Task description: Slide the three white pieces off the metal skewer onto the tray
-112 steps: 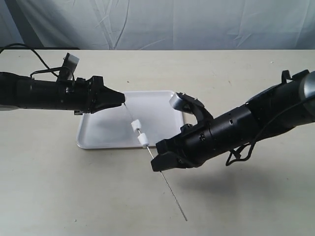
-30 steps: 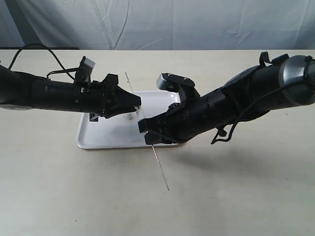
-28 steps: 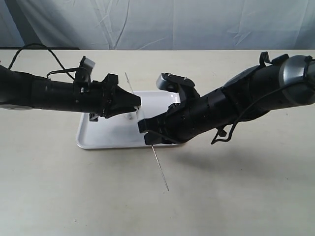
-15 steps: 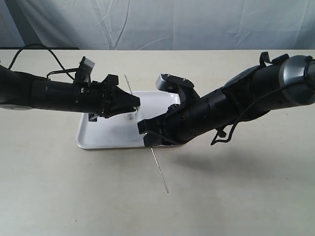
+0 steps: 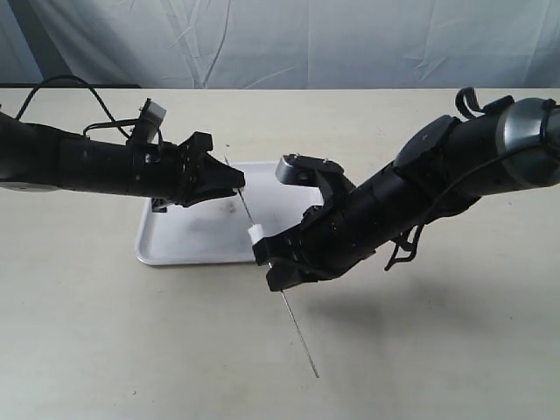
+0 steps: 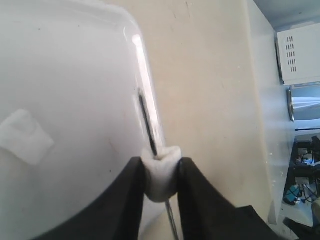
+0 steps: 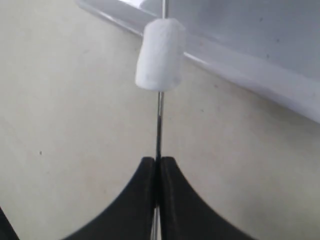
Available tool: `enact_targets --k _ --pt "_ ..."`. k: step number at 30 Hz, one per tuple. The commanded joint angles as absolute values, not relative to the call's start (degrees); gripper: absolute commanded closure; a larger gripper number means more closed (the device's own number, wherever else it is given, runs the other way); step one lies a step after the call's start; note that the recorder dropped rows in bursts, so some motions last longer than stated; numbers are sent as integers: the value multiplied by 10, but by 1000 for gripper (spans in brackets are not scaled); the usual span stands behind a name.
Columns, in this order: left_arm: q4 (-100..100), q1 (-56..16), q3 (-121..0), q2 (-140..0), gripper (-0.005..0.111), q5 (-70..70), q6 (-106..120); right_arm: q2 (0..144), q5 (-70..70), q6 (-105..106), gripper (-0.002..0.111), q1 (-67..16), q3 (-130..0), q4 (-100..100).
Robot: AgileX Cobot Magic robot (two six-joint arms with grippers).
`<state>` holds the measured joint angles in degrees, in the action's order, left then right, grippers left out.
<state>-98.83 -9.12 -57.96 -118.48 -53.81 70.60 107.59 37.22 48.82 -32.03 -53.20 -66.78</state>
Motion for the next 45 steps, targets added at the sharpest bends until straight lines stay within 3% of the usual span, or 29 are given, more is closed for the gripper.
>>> enact_targets --k 1,11,17,20,33,45 --pt "-999 -92 -588 -1187 83 -515 705 1076 419 437 109 -320 -533 -590" --pt "-999 -92 -588 -1187 83 -428 705 1004 449 253 109 -320 -509 -380" --pt "-999 -92 -588 -1187 77 -511 701 954 370 146 109 -320 -503 -239" --pt "-988 -92 -588 -1187 68 -540 669 967 291 146 109 -320 -519 -278" --pt "-982 -92 -588 -1187 68 -612 666 1058 274 330 109 -321 -617 -545" --pt "-983 -93 -588 -1187 68 -617 666 1095 300 343 109 -321 -643 -566"
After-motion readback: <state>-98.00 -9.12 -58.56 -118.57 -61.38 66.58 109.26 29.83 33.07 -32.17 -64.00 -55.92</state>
